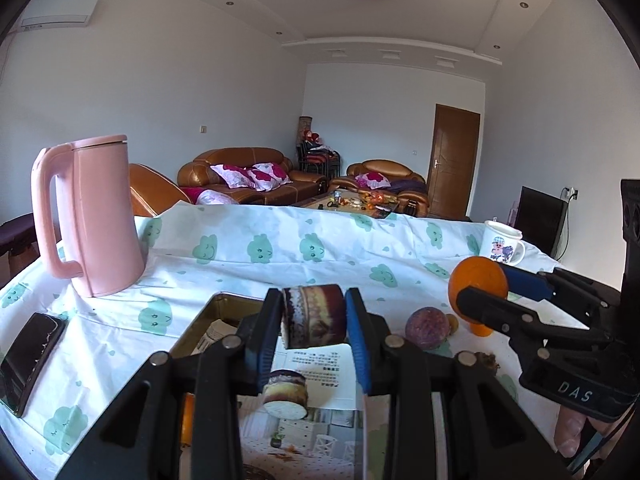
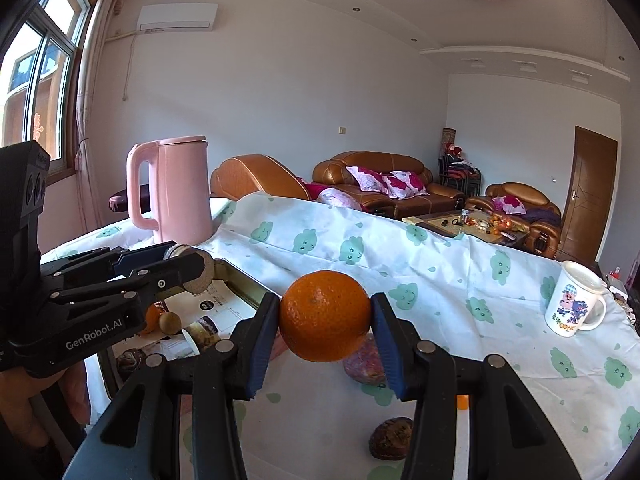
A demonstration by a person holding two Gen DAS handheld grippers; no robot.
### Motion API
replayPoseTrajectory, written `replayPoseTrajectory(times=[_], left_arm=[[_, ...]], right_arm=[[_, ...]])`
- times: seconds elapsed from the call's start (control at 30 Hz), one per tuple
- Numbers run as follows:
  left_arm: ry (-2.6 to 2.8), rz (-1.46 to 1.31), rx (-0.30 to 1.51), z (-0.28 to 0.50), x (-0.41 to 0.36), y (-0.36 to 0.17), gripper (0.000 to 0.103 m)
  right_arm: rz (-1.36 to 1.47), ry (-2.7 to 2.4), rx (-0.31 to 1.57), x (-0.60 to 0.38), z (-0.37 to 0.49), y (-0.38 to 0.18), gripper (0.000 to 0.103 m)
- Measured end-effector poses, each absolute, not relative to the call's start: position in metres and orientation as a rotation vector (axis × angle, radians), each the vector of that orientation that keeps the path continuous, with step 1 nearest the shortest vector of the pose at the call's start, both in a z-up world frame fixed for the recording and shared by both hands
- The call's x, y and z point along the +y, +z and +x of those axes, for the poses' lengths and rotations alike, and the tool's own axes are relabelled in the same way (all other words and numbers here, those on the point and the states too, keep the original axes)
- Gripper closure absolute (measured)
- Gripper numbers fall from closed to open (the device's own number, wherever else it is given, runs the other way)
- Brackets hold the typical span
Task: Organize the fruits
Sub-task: 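Lift both held fruits and carry them over the pink tin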
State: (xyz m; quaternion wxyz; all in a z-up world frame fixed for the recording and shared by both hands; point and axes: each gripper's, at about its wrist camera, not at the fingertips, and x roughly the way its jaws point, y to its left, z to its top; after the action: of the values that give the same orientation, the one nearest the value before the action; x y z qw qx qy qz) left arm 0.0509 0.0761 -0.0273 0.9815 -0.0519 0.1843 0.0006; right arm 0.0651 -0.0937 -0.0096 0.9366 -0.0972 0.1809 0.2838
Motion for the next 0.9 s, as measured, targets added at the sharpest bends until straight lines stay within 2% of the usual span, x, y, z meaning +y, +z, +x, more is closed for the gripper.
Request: replayPoseTrajectory(times=[0.37,0.9], left_arm=[[0.041,-0.21,0.509,0.077,0.133,-0.039,0.069],[0.094,-0.151,0.595,0.092,0.141,-0.052,0.069]], right_arm=[[-0.247,0.696,0.508,-0.018,0.091,-0.033,0.054],[-0.26,0.706,0.633,0.011,0.11,-0.056,0.053]])
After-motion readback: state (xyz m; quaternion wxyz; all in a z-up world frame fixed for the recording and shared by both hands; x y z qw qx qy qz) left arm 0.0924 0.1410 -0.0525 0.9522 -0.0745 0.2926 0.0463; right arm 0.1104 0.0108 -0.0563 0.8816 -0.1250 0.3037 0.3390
